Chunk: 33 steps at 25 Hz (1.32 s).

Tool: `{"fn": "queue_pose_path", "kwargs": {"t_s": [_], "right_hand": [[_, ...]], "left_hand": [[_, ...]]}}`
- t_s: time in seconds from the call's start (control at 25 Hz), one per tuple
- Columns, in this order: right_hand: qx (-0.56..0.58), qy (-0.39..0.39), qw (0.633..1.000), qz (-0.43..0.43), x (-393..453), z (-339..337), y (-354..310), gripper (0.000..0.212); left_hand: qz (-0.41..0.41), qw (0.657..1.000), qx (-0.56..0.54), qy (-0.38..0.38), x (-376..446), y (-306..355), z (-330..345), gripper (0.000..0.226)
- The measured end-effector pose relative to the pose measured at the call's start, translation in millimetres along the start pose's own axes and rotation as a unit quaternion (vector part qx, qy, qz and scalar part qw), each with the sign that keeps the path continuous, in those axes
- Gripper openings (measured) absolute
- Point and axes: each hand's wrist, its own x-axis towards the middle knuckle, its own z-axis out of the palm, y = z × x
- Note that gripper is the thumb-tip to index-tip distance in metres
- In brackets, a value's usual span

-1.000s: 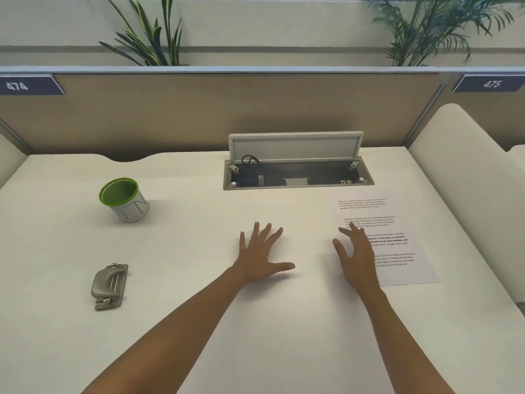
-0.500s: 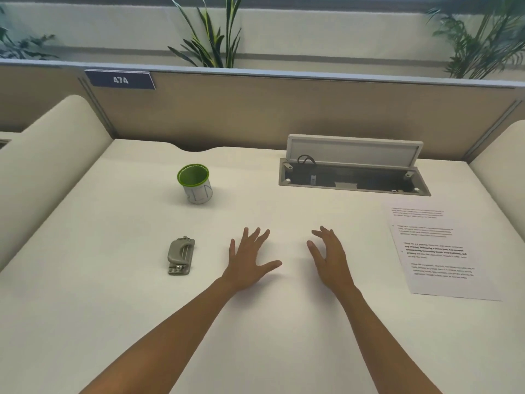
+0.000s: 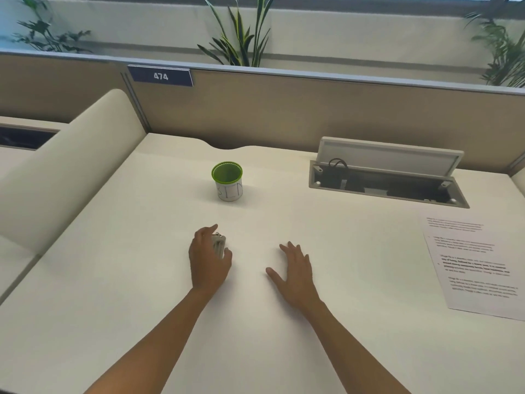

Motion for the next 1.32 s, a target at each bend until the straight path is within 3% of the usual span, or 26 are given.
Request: {"fn": "queue_pose_path", "kwargs": {"t_s": [0.12,0.48,0.76,1.16,1.32], "right_hand": [[-0.092,-0.007,0.995,-0.028,-4.0,8.4,2.3,0.080],[-0.177,-0.057,0.982,-0.019,-1.7,6.6,-1.0,0.081],[-0.193,-0.087,0.977,-0.004,1.6,4.5,-2.2,0.082],[-0.193,-0.095,0.977,0.000,4.9,6.6,0.5,0.083],[-0.198,-0.092,0.976,-0.001,5.7,8.3,1.5,0.084]], "left_hand": [[-0.077,0.997,-0.002,0.000,10.1,-8.8,-7.5,0.058],[-0.234,0.970,-0.058,-0.003,20.3,-17.0,-9.9,0.023],[-0.247,0.967,-0.056,-0.041,31.2,-15.6,-20.3,0.017],[-0.344,0.909,-0.230,-0.043,55.2,-50.2,-55.0,0.011],[-0.288,0.943,-0.160,-0.040,50.7,-47.1,-58.1,0.009]]}}
